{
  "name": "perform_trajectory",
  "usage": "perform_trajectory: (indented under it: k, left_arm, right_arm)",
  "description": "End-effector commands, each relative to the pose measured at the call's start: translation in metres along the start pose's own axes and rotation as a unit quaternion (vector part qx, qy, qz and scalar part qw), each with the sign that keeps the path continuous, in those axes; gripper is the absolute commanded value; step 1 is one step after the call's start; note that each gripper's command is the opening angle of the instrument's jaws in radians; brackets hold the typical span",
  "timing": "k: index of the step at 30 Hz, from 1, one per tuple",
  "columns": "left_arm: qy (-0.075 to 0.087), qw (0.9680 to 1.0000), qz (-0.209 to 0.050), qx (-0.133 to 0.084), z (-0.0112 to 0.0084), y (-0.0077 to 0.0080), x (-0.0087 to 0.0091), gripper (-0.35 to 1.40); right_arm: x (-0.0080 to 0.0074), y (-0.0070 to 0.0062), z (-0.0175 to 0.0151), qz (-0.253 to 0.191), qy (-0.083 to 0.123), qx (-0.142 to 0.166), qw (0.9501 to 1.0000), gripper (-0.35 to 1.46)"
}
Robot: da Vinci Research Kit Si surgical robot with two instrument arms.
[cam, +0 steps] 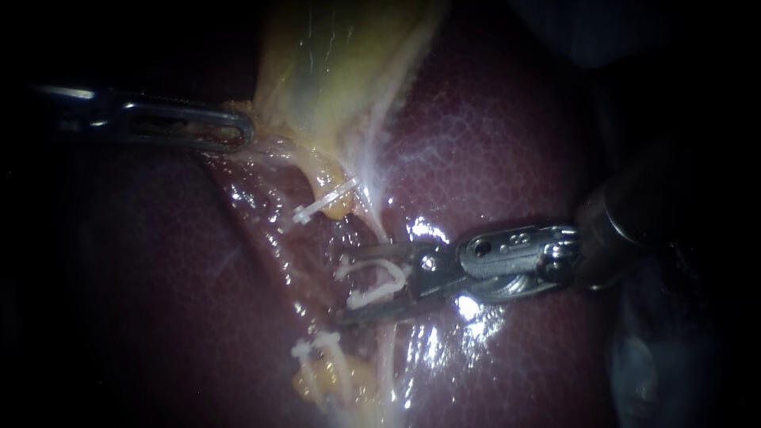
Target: Clipping third clip right tube
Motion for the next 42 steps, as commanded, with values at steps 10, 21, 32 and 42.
perform_trajectory:
  k: [10, 21, 32, 42]
  left_arm:
    - [0.000, 1.0000, 0.000, 0.000, 0.0000, 0.0000, 0.0000, -0.35]
    - [0.000, 1.0000, 0.000, 0.000, -0.0001, 0.0000, 0.0000, -0.35]
    - [0.000, 1.0000, 0.000, 0.000, -0.0001, 0.0000, 0.0000, -0.35]
    - [0.000, 1.0000, 0.000, 0.000, 0.0000, 0.0000, 0.0001, -0.35]
  right_arm:
    - [0.0038, -0.0014, -0.0025, 0.009, 0.056, 0.019, 0.9982, 0.48]
    - [0.0064, -0.0025, -0.0084, 0.048, 0.067, 0.039, 0.9958, 0.48]
    - [0.0030, 0.0009, -0.0086, 0.100, 0.059, 0.038, 0.9925, 0.47]
    - [-0.0014, 0.0039, -0.0047, 0.136, 0.029, 0.024, 0.9900, 0.47]
